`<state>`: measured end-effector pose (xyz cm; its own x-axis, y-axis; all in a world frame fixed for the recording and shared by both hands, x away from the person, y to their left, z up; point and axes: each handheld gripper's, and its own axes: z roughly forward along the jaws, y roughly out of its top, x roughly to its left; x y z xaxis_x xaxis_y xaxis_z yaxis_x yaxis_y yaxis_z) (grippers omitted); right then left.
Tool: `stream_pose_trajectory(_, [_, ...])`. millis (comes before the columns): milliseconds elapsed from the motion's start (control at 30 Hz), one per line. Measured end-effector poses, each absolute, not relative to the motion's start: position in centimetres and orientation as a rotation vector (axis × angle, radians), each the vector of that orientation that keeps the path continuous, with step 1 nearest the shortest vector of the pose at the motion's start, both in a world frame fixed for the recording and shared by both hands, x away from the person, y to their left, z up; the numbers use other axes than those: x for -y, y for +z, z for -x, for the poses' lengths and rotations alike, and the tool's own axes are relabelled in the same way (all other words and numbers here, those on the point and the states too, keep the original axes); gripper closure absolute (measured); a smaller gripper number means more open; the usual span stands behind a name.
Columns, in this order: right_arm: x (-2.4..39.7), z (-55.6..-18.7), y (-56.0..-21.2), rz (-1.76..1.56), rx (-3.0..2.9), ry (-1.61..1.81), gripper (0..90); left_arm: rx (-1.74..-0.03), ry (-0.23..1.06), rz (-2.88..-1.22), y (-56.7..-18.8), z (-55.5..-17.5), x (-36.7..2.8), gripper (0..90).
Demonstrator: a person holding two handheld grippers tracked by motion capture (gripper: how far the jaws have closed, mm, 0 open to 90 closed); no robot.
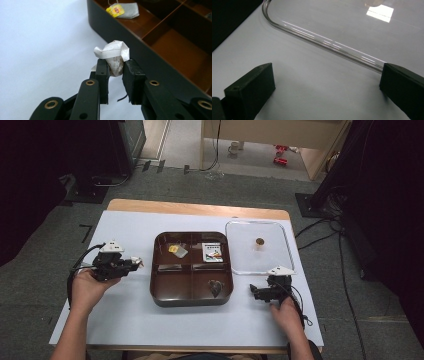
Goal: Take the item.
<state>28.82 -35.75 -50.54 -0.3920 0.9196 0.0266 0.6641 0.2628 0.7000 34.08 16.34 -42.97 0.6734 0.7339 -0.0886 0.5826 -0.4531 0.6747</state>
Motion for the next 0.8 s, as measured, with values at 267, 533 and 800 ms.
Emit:
stream_pose_trajectory(267, [35.8, -28.8, -50.5, -1.439, -2.153, 0.902, 0.0, -1.032, 0.270, -2.215, -43.9, -34.8, -16.2, 75.3])
stream_pose_trajectory(533, [35.8, -28.8, -50.5, -1.439, -2.153, 0.901, 0.0, -1.061, 0.251, -2.243, -45.0, -35.6, -16.3, 75.3])
stream_pose_trajectory(800, [35.8, -28.8, -50.5, -1.438, -2.153, 0.901, 0.0, -1.065, 0.249, -2.270, -45.7, -35.9, -15.9, 74.7])
